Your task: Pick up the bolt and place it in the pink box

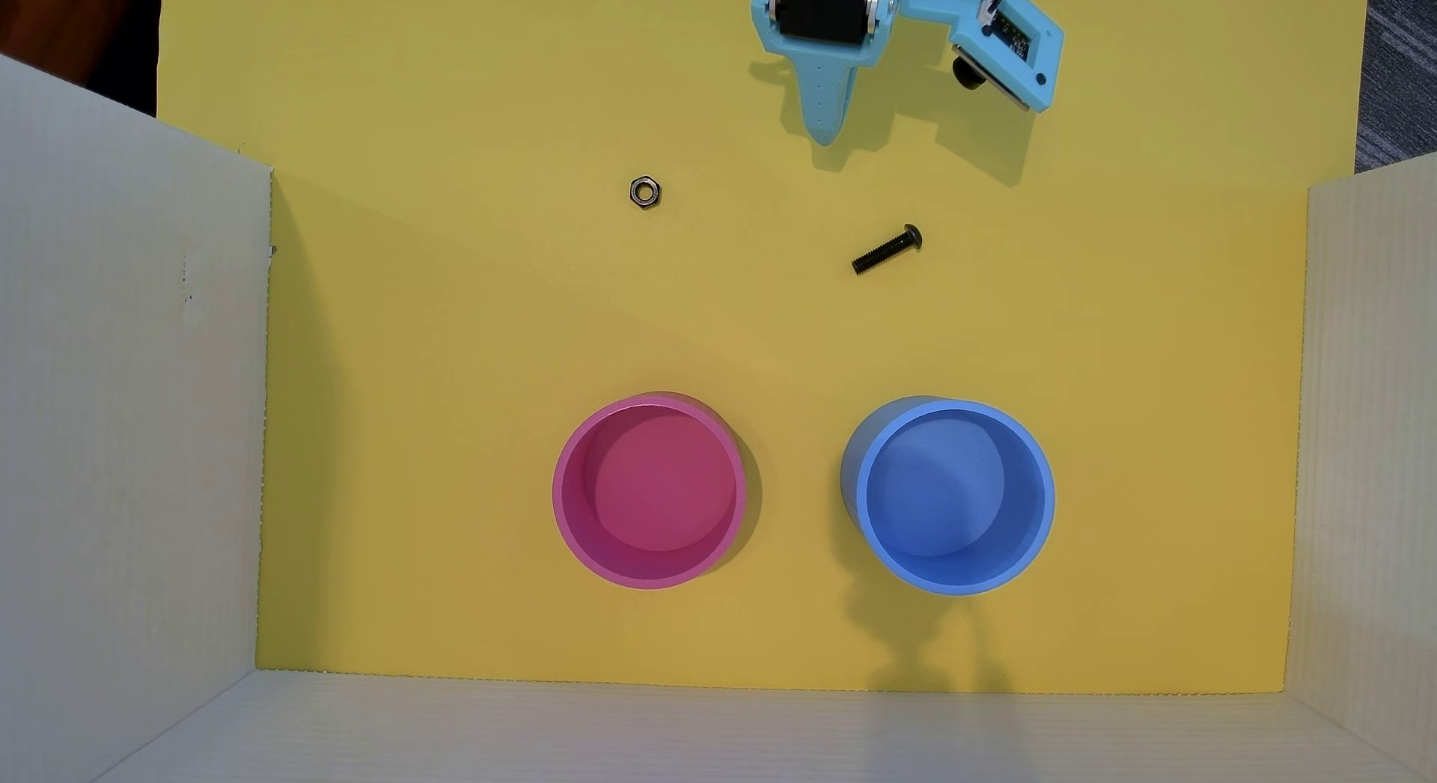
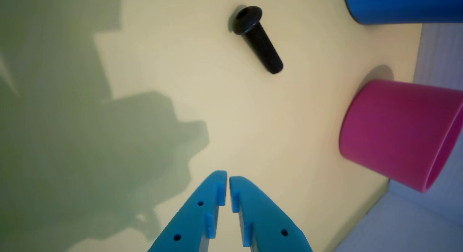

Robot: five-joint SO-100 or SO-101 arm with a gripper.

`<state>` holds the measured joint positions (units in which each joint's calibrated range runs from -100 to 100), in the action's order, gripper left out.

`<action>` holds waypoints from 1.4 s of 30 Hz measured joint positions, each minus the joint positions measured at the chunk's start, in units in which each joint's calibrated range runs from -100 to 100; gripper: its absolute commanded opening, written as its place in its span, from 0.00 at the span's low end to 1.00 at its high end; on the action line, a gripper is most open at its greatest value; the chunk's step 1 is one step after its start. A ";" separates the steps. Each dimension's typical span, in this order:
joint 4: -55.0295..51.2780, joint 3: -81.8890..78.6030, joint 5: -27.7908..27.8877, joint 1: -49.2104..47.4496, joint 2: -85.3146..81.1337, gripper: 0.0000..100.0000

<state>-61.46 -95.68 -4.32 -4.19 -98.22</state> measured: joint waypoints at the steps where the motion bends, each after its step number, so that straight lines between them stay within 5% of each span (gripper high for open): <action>1: 0.00 0.00 0.00 0.00 0.00 0.01; 36: 1.88 1.08 0.29 4.23 0.00 0.03; 42: 4.80 10.00 5.91 5.98 0.17 0.06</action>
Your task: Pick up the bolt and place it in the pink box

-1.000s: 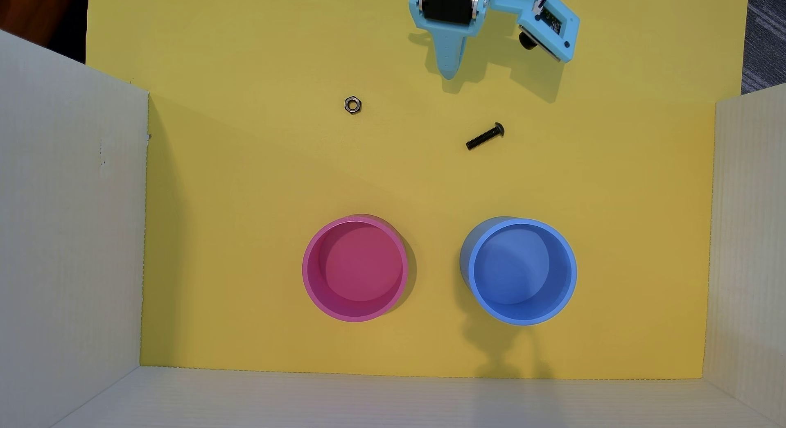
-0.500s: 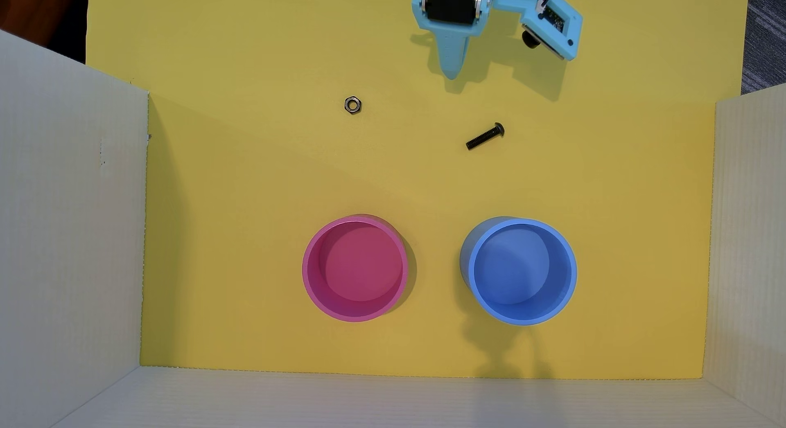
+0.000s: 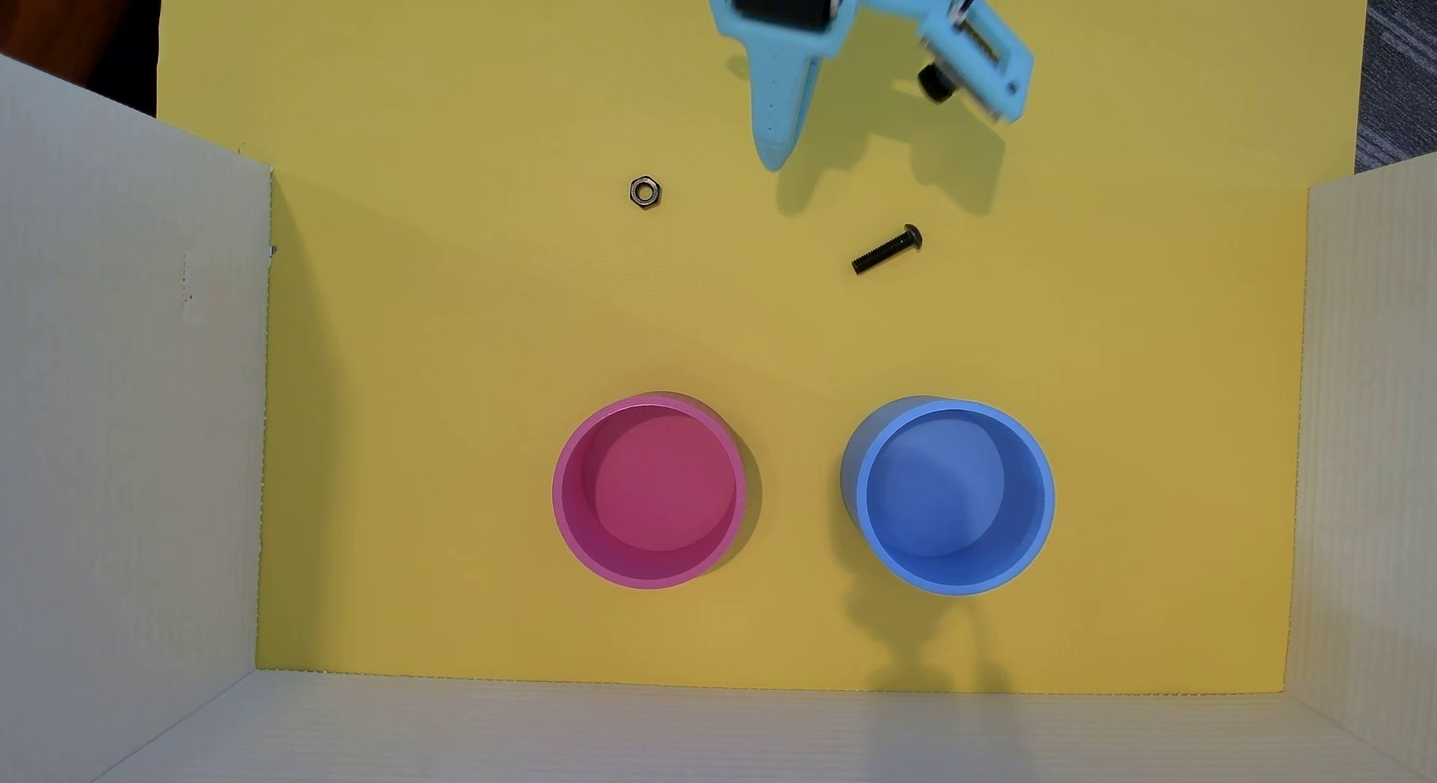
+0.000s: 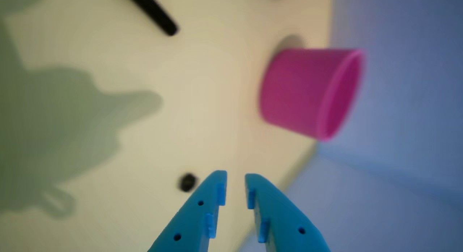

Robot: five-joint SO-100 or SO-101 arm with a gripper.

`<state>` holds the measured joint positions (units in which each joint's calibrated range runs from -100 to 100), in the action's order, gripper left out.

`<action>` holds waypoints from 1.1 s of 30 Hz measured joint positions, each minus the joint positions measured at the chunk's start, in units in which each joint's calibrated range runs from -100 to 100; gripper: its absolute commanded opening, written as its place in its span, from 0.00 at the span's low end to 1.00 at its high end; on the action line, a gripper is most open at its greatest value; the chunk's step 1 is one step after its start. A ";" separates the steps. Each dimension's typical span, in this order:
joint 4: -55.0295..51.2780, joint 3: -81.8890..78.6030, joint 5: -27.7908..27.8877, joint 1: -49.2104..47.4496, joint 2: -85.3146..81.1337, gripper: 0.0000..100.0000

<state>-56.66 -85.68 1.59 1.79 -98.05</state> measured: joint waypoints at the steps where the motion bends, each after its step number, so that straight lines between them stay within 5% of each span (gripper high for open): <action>1: 0.51 0.99 0.98 -0.07 0.08 0.06; 11: -1.20 3.69 5.42 -5.10 10.17 0.08; 33: -1.28 32.97 3.81 -9.19 64.07 0.09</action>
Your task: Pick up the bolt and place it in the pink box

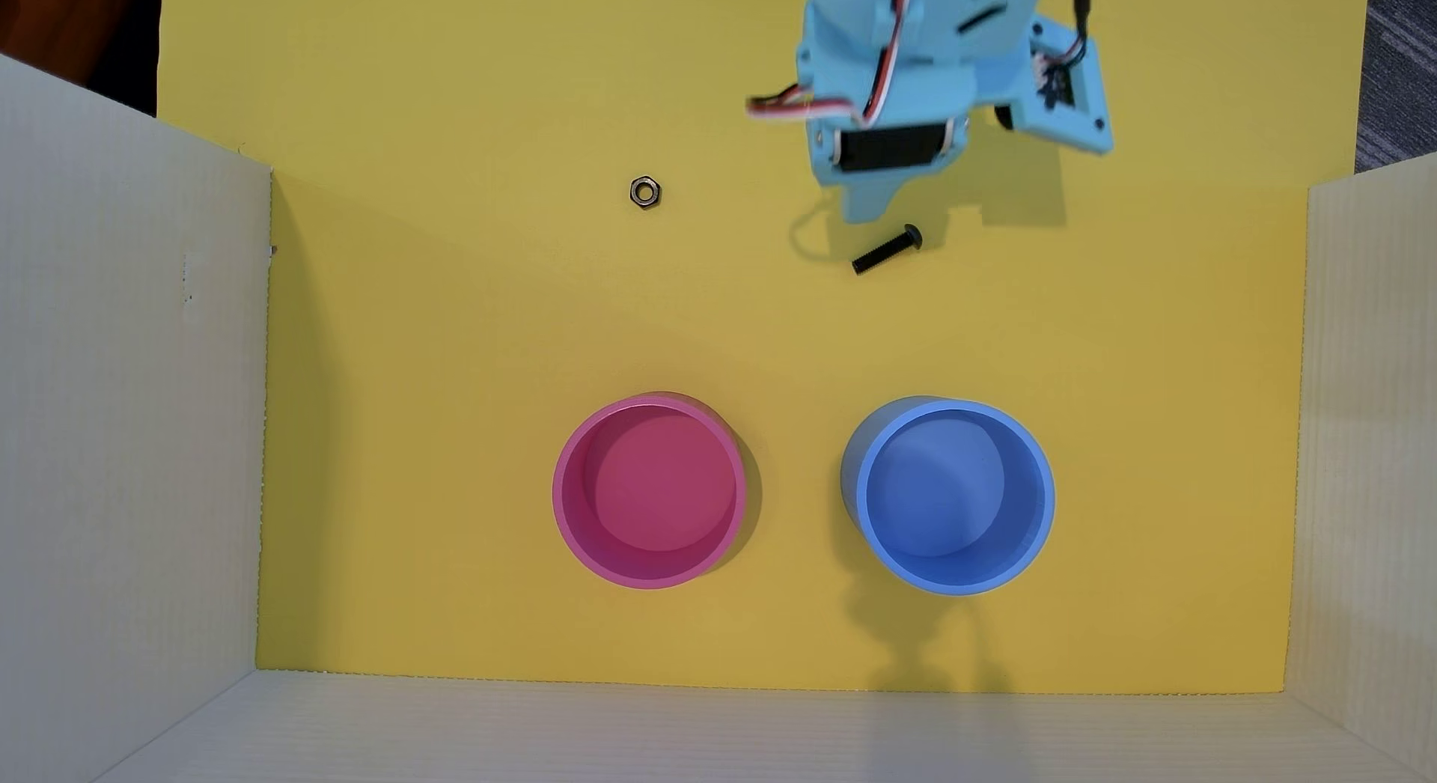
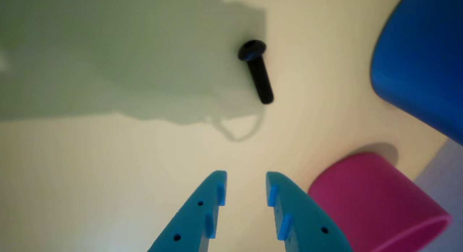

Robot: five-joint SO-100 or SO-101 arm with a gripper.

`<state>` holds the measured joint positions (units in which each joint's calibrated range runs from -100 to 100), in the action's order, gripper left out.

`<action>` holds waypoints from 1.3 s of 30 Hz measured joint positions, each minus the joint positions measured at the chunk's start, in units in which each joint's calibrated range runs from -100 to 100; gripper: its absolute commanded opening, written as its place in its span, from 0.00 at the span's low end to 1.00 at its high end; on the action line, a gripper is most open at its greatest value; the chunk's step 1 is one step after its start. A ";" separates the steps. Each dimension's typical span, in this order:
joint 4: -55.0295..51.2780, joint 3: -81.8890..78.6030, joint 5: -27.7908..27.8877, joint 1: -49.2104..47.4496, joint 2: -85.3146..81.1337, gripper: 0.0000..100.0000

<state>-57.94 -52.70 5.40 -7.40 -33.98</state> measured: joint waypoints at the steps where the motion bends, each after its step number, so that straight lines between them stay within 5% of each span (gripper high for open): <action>1: 0.00 0.45 0.00 0.00 1.19 0.09; 25: 0.26 16.49 -1.71 -5.25 27.80 0.13; 39: 0.26 16.76 -1.90 -5.18 29.75 0.13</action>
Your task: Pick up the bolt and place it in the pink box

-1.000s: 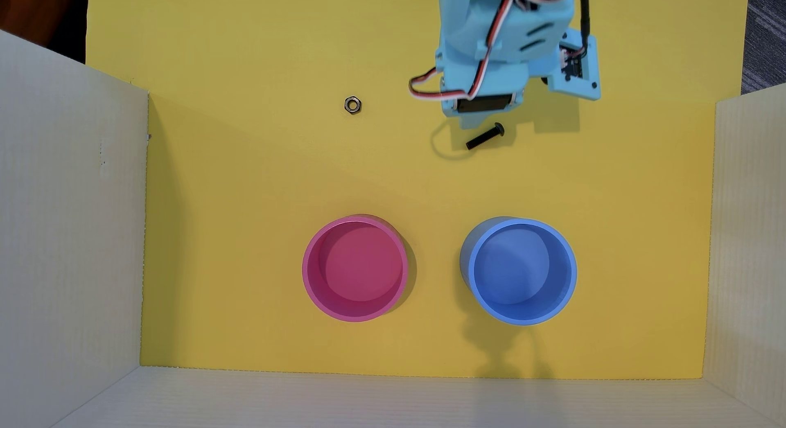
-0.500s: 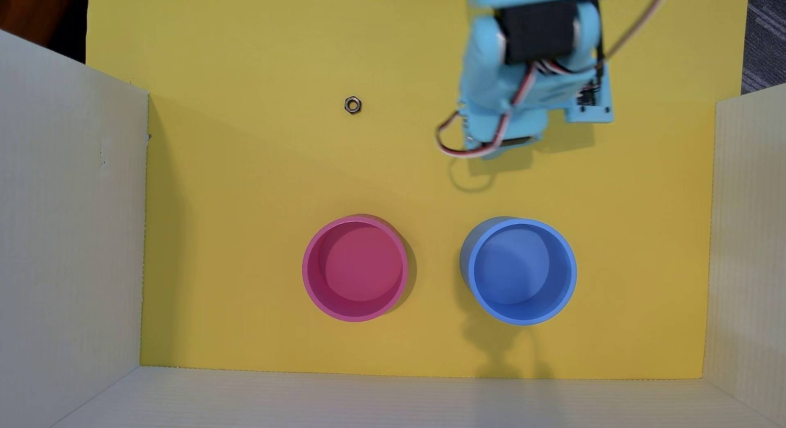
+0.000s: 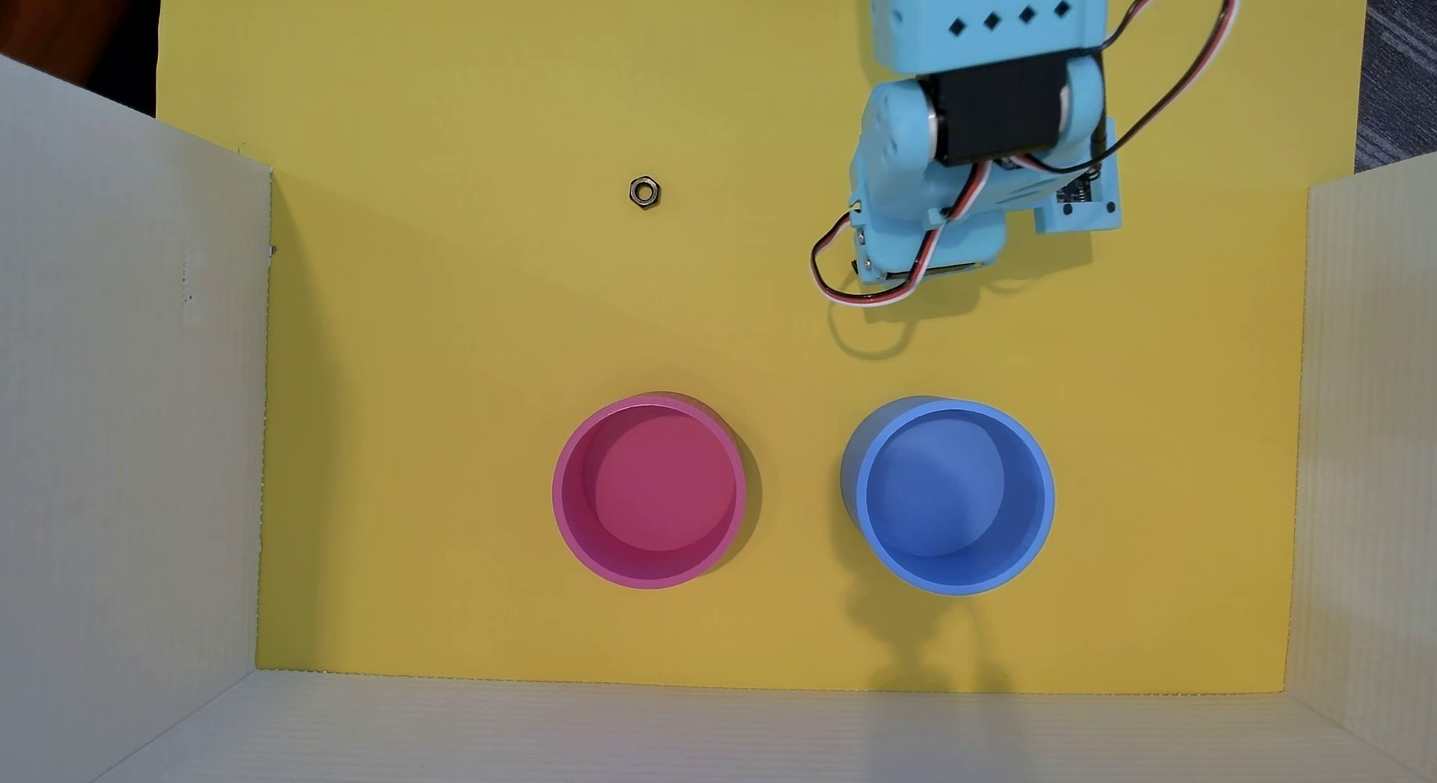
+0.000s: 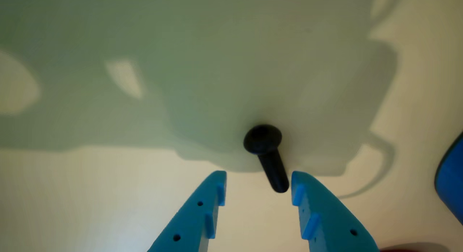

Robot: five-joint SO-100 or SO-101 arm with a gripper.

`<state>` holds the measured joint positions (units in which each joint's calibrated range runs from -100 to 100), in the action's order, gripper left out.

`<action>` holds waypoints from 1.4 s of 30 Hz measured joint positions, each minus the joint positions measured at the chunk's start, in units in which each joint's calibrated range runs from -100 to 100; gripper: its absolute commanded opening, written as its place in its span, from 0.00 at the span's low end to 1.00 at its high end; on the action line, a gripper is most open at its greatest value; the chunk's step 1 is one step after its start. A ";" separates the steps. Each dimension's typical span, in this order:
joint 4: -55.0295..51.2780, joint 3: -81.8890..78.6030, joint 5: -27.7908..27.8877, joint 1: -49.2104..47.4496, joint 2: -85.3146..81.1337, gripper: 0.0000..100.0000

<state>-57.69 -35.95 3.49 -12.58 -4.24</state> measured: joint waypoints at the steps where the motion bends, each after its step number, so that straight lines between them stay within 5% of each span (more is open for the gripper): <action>1: 0.00 0.00 0.00 0.00 0.17 0.13; 8: 2.91 0.27 0.05 0.00 4.83 0.12; 11: 3.08 0.72 0.05 0.00 5.25 0.00; 21: 4.11 -1.71 0.15 0.95 2.29 0.01; 32: 1.54 -2.07 0.54 12.98 -25.85 0.01; 42: 0.86 15.68 1.17 15.68 -15.08 0.01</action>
<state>-56.83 -20.27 4.66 3.10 -19.32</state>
